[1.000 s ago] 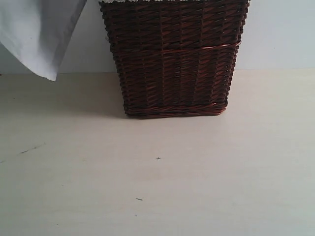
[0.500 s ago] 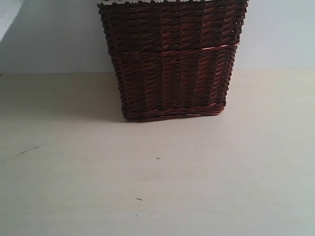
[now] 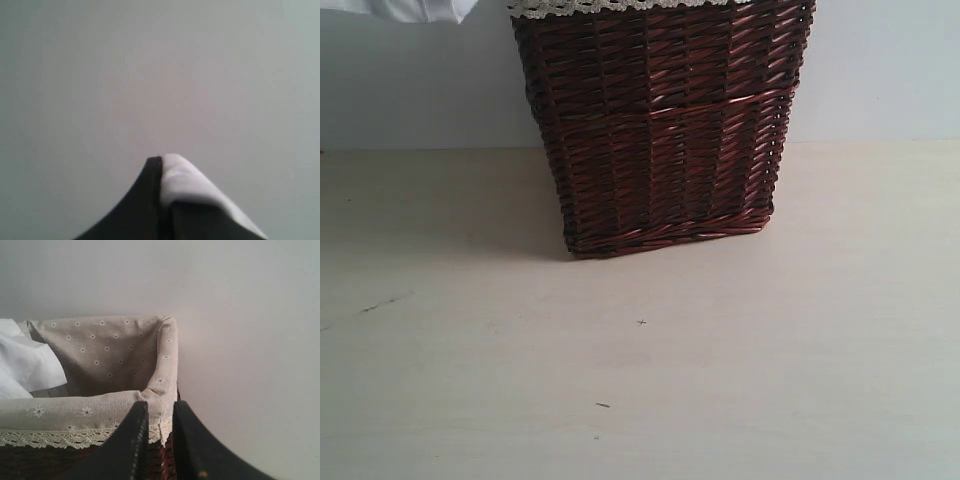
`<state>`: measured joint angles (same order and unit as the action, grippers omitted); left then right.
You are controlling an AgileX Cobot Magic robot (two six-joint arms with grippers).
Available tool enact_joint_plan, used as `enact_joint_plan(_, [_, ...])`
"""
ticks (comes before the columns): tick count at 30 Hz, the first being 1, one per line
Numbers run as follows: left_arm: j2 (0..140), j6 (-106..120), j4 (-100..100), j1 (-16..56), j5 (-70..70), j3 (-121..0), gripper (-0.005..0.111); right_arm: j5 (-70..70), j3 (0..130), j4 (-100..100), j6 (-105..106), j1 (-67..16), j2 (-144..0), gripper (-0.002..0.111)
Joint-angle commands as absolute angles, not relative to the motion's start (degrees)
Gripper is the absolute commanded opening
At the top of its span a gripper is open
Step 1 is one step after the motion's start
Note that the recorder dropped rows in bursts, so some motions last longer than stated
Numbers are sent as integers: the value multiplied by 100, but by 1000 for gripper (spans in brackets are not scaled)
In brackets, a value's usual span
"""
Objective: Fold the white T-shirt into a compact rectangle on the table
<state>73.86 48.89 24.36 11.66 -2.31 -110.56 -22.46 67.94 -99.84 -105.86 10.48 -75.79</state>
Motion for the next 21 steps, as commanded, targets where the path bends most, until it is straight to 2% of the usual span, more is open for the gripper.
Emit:
enact_joint_plan(1, [7048,4762,2571,1194,-395,-11129,0,-2271,6834,-9995,-10580,1037,-7589,20])
enact_joint_plan(11, [6571,4567,2662,1194,-533,-11129,0,-2356,6834,-9995,-10610,1037,-7589,20])
enact_joint_plan(19, [6764,3853,2726,1194,2239,-11129,0,-3078,6834,-9995,-10610,1032,-7630,18])
enact_joint_plan(21, [6876,3864,2726,1194,2477,-11129,0,-3373,6834,-9995,-10610,919,-7735,14])
